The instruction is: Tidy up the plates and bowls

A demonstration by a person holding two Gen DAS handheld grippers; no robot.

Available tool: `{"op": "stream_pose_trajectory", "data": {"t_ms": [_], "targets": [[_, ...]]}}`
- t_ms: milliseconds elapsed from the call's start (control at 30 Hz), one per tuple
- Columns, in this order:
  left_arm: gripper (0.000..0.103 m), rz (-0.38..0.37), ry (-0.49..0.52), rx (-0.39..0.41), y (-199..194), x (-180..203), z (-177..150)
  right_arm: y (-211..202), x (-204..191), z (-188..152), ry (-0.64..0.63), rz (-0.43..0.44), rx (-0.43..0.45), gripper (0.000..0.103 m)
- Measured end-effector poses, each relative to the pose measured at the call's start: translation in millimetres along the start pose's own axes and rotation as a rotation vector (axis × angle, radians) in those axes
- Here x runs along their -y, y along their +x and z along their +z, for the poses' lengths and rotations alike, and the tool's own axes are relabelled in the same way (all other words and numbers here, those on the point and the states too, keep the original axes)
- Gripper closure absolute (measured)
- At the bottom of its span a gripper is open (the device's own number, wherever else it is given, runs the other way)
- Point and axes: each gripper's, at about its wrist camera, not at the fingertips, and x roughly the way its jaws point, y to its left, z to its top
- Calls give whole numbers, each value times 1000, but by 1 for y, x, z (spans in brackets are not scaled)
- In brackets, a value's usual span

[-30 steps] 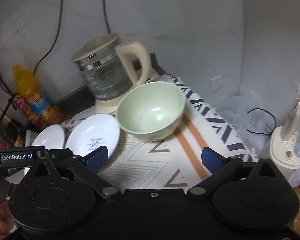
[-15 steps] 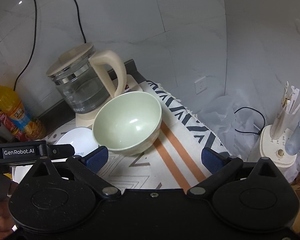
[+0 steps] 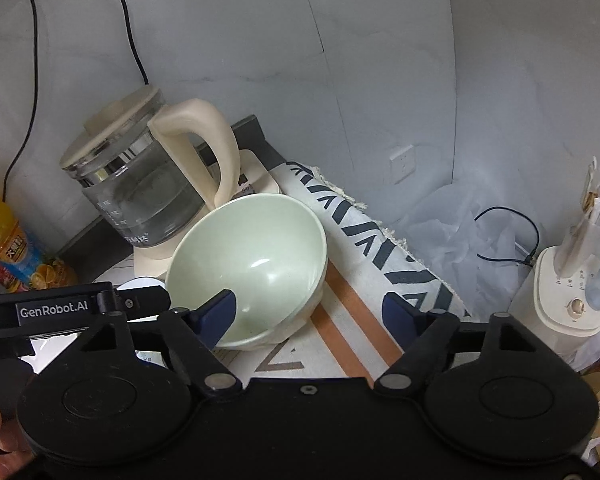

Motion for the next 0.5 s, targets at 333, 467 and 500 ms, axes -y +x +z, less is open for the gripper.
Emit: {"op": "stream_pose_trajectory", "data": {"t_ms": [333, 467, 500], "targets": [[48, 17, -43, -60, 33, -6, -1, 38, 4, 1, 38, 0, -69, 44], [66, 34, -49, -76, 42, -5, -3, 50, 1, -1, 25, 4, -102, 62], [70, 35, -56, -80, 44, -5, -4, 52, 1, -2, 24, 7, -109, 67]]}}
